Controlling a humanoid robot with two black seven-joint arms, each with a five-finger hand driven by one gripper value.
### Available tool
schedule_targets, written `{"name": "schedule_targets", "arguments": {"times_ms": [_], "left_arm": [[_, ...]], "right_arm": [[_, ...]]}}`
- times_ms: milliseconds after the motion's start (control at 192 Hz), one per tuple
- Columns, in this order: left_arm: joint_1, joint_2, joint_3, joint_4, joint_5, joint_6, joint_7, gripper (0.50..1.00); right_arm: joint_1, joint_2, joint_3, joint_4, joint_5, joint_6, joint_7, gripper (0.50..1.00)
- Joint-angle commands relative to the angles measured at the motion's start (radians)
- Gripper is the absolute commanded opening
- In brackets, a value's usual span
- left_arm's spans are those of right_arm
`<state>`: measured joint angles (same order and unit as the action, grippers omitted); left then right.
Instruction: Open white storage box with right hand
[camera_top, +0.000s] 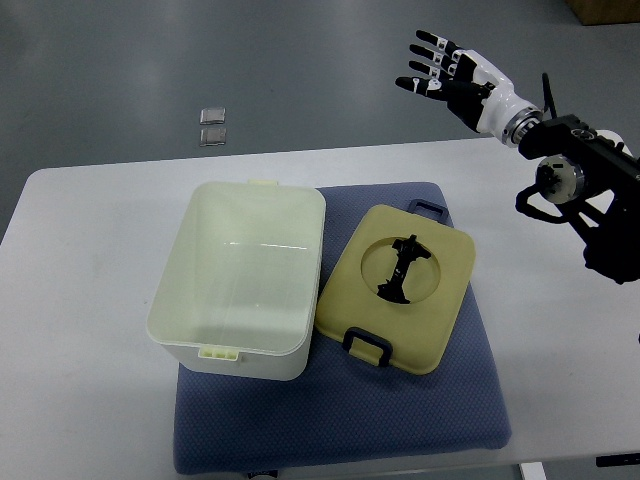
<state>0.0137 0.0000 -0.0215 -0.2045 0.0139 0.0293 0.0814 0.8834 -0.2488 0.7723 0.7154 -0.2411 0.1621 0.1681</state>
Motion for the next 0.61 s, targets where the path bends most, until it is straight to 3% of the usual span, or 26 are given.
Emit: {"name": "schedule_targets", "arguments": {"times_ms": [0, 182, 359, 604], "left_arm": [[0.0, 0.0, 0.0, -0.001, 0.0, 0.0, 0.0, 1.0], [0.0, 0.0, 0.002, -0.001, 0.0, 0.0, 0.0, 1.0], [0.0, 0.0, 0.002, -0.001, 0.0, 0.0, 0.0, 1.0], [0.0, 0.0, 0.002, -0.001, 0.0, 0.0, 0.0, 1.0]], "right_arm": [[-0.037, 0.029, 0.01, -0.001, 0.226, -0.035, 0.022, 0.93], [-0.089, 0.042, 0.087, -0.001, 0.335, -0.024, 0.1, 0.93], [-0.138, 0.103, 0.113, -0.001, 0.335, 0.011, 0.102, 0.93], [-0.161, 0.106, 0.113, -0.002, 0.332, 0.056, 0.103, 0.932]]}}
